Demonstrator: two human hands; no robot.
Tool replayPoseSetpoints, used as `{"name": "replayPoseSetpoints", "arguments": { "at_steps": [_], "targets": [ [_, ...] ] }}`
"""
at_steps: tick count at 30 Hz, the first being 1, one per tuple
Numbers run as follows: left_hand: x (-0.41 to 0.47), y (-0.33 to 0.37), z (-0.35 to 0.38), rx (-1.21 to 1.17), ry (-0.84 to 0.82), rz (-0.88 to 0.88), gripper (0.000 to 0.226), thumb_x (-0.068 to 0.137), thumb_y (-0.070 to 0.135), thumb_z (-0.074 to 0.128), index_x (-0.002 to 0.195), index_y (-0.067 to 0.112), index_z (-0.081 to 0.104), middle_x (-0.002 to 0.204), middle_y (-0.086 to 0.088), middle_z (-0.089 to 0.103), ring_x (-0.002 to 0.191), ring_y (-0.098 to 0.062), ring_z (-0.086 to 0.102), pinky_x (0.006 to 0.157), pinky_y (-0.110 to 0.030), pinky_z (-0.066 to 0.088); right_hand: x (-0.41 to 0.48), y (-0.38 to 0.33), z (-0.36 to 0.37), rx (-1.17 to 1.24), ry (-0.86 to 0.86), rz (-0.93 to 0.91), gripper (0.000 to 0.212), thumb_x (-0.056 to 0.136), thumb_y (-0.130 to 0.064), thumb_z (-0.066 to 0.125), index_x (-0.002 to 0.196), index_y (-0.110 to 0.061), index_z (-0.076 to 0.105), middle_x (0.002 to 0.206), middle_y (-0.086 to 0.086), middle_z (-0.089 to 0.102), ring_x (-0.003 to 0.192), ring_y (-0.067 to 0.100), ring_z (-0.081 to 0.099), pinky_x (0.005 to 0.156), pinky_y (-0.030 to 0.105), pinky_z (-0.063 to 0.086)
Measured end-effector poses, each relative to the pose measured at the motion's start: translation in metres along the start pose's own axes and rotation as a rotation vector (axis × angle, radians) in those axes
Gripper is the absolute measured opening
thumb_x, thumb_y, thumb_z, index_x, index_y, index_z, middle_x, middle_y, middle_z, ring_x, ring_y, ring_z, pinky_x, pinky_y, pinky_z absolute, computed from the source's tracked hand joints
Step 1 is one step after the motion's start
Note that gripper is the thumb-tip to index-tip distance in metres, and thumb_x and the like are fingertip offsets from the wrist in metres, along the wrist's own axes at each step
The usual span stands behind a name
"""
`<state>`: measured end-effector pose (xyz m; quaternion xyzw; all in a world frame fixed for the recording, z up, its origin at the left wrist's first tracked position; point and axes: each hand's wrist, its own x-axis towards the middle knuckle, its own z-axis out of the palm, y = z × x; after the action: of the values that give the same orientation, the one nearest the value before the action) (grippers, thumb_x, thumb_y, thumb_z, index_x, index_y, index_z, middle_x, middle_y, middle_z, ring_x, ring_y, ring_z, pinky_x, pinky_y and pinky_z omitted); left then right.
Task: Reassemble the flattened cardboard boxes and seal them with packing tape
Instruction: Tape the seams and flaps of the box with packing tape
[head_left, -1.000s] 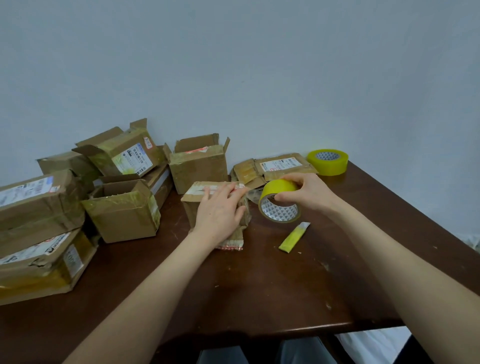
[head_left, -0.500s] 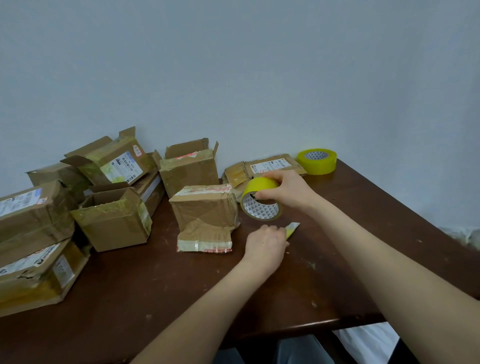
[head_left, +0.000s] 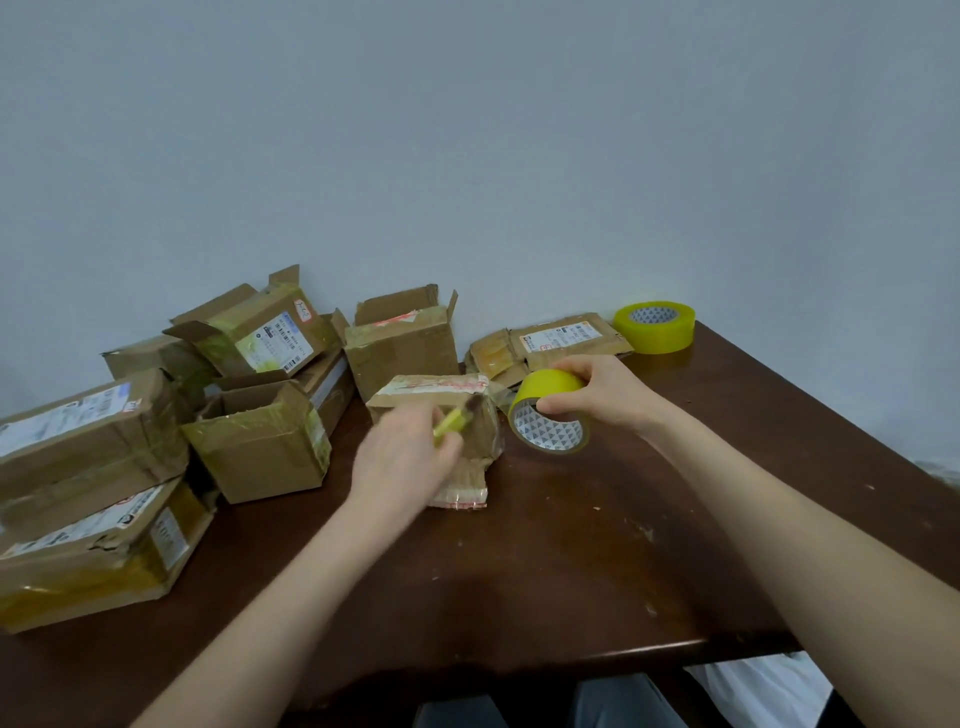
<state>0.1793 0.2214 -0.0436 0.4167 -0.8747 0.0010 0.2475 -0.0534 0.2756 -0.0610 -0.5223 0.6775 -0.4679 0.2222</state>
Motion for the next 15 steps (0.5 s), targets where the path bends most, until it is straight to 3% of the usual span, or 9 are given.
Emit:
{"name": "replayPoseSetpoints", "arguments": {
  "at_steps": [3, 5, 9, 12, 15],
  "targets": [
    [0.03, 0.012, -0.003, -0.215, 0.099, 0.005, 0.018, 0.095, 0.032, 0.05, 0.087, 0.016, 0.05, 0.079, 0.004, 0.054, 0.068, -0.011, 0.05, 0.056, -0.027, 0.04, -0.007, -0.005, 0.006, 0.005, 0.019, -0.024, 0.024, 0.089, -0.033, 0.066, 0.11, -0.02, 0.065, 0.09, -0.011, 0.064, 0.081, 0.002, 0.059, 0.06, 0.008, 0.043],
    [0.046, 0.025, 0.011, -0.341, 0.033, 0.014, 0.017, 0.097, 0.033, 0.047, 0.092, 0.017, 0.049, 0.084, 0.004, 0.056, 0.071, -0.012, 0.052, 0.062, -0.03, 0.043, -0.01, -0.004, 0.011, 0.004, 0.038, -0.017, 0.024, 0.095, -0.035, 0.057, 0.111, -0.019, 0.065, 0.093, -0.01, 0.064, 0.081, -0.001, 0.057, 0.063, 0.011, 0.042],
    [0.051, 0.027, 0.038, -0.424, -0.084, -0.04, 0.022, 0.099, 0.031, 0.044, 0.098, 0.01, 0.048, 0.082, -0.001, 0.057, 0.077, -0.019, 0.052, 0.065, -0.035, 0.036, -0.015, 0.003, 0.011, -0.037, 0.024, 0.023, 0.012, 0.089, -0.029, 0.066, 0.095, -0.02, 0.07, 0.094, 0.004, 0.072, 0.085, 0.012, 0.065, 0.078, 0.028, 0.051],
    [0.038, 0.011, 0.049, -0.449, -0.042, -0.07, 0.02, 0.099, 0.028, 0.045, 0.094, 0.009, 0.047, 0.082, -0.001, 0.056, 0.079, -0.021, 0.054, 0.065, -0.035, 0.036, -0.021, 0.007, 0.002, -0.055, 0.01, 0.025, 0.011, 0.087, -0.029, 0.067, 0.09, -0.02, 0.071, 0.086, 0.0, 0.071, 0.078, 0.01, 0.062, 0.071, 0.023, 0.048],
    [0.025, 0.008, 0.054, -0.461, 0.001, -0.041, 0.014, 0.099, 0.026, 0.046, 0.096, 0.013, 0.048, 0.085, 0.002, 0.056, 0.082, -0.019, 0.054, 0.067, -0.035, 0.039, -0.027, 0.005, 0.002, -0.097, 0.0, -0.025, 0.012, 0.087, -0.034, 0.068, 0.092, -0.024, 0.071, 0.086, -0.006, 0.069, 0.08, 0.009, 0.062, 0.073, 0.024, 0.048]
  ]
}}
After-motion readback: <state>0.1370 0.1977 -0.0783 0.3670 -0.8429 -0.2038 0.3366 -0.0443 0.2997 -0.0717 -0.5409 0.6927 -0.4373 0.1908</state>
